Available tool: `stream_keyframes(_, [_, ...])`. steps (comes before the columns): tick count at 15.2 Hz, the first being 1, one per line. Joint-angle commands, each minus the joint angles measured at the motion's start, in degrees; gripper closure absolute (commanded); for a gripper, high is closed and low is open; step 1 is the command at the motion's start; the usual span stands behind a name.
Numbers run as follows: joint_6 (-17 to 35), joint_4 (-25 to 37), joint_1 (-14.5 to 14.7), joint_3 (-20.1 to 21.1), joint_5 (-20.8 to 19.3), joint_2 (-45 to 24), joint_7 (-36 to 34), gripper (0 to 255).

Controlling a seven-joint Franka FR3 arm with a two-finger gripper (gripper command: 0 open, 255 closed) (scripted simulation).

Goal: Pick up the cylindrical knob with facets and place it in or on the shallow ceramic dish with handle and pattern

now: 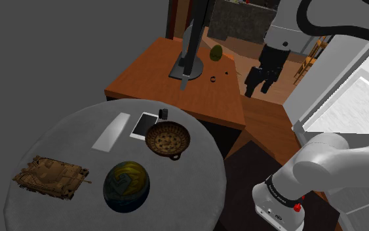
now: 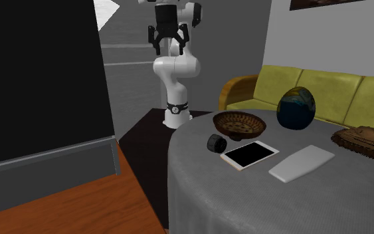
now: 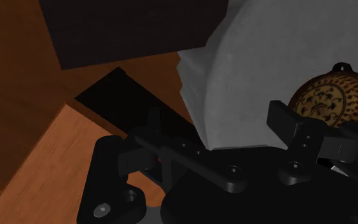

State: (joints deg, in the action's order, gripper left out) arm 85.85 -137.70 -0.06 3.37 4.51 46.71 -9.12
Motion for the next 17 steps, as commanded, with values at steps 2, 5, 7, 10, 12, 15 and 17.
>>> stream_keyframes(2, [1.8,-0.2,0.3,0.5,0.3,-1.6,0.0,0])
stream_keyframes(5, [7.2,-0.2,1.2,2.0,1.2,-6.6,0.0,0])
stream_keyframes(7, [10.7,0.2,1.7,3.1,1.7,-10.2,0.0,0])
stream_keyframes(10, [15.6,1.4,2.5,4.6,2.1,-15.8,-0.1,0])
stream_keyframes(12, [18.6,2.5,2.9,5.7,2.3,-19.8,-0.1,0])
stream_keyframes(15, [22.8,4.8,3.5,7.2,2.2,-25.8,-0.4,0])
stream_keyframes(17, [25.4,6.6,3.9,8.2,1.9,-30.0,-0.7,0])
